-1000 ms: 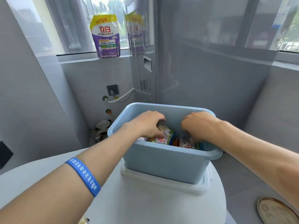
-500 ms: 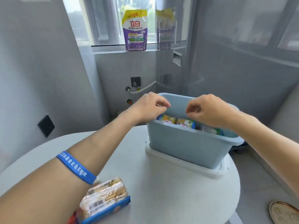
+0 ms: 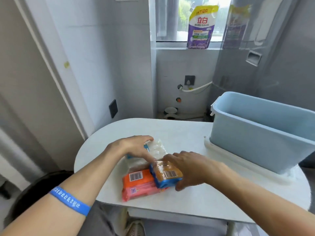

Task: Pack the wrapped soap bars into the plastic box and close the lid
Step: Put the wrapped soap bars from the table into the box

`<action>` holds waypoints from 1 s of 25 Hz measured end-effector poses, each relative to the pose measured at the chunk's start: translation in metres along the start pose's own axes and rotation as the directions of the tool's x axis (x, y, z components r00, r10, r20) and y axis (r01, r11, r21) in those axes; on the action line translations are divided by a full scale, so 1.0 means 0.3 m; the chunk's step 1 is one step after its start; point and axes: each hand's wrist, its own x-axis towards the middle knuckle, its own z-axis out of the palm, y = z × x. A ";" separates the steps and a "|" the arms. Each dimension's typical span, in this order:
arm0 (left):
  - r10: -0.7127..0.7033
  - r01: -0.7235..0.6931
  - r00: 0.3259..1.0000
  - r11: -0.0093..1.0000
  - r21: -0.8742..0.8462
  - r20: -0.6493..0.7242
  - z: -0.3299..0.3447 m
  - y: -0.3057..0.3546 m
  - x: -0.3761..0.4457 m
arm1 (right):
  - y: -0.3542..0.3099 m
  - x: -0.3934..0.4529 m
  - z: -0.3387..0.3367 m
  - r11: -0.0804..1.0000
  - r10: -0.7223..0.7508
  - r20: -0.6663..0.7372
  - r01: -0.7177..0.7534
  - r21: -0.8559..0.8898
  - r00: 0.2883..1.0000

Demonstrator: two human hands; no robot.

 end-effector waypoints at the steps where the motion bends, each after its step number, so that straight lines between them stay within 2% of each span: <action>1: 0.012 -0.012 1.000 1.000 -0.003 -0.011 -0.005 -0.016 -0.016 | -0.009 0.015 0.037 0.998 -0.010 -0.047 0.007 -0.059 0.999; 3: 0.081 -0.074 0.981 0.996 0.046 -0.179 -0.016 -0.019 -0.046 | -0.003 0.019 0.062 0.999 0.021 -0.097 -0.026 -0.047 0.995; 4: 0.146 -0.129 0.948 0.989 0.077 -0.283 -0.021 -0.006 -0.066 | 0.009 0.015 0.062 0.998 0.066 -0.104 -0.066 0.000 0.992; 5: 0.201 -0.180 0.923 0.979 0.095 -0.328 -0.025 0.016 -0.093 | 0.020 0.006 0.059 0.993 0.115 -0.100 -0.110 0.050 0.988; 7: 0.268 -0.234 0.944 0.955 0.180 -0.194 0.006 0.084 -0.153 | 0.045 -0.023 0.061 0.966 0.210 -0.081 -0.194 0.170 0.974; 9: 0.237 -0.207 0.971 0.906 0.369 -0.036 0.079 0.146 -0.189 | 0.068 -0.052 0.051 0.903 0.282 -0.052 -0.246 0.351 0.958; 10: 0.202 -0.167 0.979 0.869 0.466 -0.025 0.120 0.164 -0.193 | 0.080 -0.064 0.043 0.835 0.316 -0.035 -0.261 0.485 0.948; 11: 0.169 -0.127 0.985 0.841 0.525 -0.031 0.156 0.174 -0.194 | 0.088 -0.074 0.036 0.725 0.349 -0.018 -0.258 0.639 0.937; 12: 0.129 -0.089 0.991 0.823 0.562 -0.032 0.190 0.172 -0.187 | 0.090 -0.085 0.030 0.563 0.382 -0.001 -0.232 0.793 0.924; 13: 0.113 -0.073 0.993 0.809 0.583 -0.032 0.208 0.166 -0.183 | 0.093 -0.090 0.029 0.346 0.410 0.031 -0.186 0.920 0.912; 15: 0.176 -0.116 0.983 0.800 0.588 -0.046 0.213 0.146 -0.172 | 0.104 -0.094 0.031 -0.105 0.417 0.122 -0.086 0.991 0.900; 16: 0.212 -0.145 0.976 0.800 0.582 -0.048 0.211 0.140 -0.168 | 0.099 -0.097 0.029 -0.242 0.407 0.143 -0.045 0.969 0.902; 17: 0.254 -0.175 0.965 0.799 0.575 -0.060 0.211 0.140 -0.166 | 0.095 -0.102 0.021 -0.319 0.407 0.146 -0.010 0.948 0.901; 19: 0.336 -0.236 0.937 0.812 0.533 -0.097 0.226 0.153 -0.163 | 0.092 -0.116 -0.004 -0.380 0.426 0.128 0.048 0.924 0.896; 21: 0.395 -0.327 0.915 0.840 0.432 -0.076 0.247 0.160 -0.147 | 0.098 -0.132 -0.030 -0.410 0.466 0.116 0.098 0.907 0.877; 23: 0.356 -0.331 0.933 0.903 0.274 -0.048 0.247 0.178 -0.139 | 0.122 -0.157 -0.050 -0.448 0.506 0.121 0.140 0.883 0.854; 24: 0.306 -0.298 0.949 0.949 0.101 -0.070 0.233 0.194 -0.135 | 0.137 -0.171 -0.063 -0.472 0.522 0.135 0.153 0.868 0.842; 25: 0.241 -0.253 0.967 0.951 -0.179 -0.086 0.206 0.215 -0.129 | 0.154 -0.185 -0.080 -0.494 0.529 0.149 0.160 0.855 0.835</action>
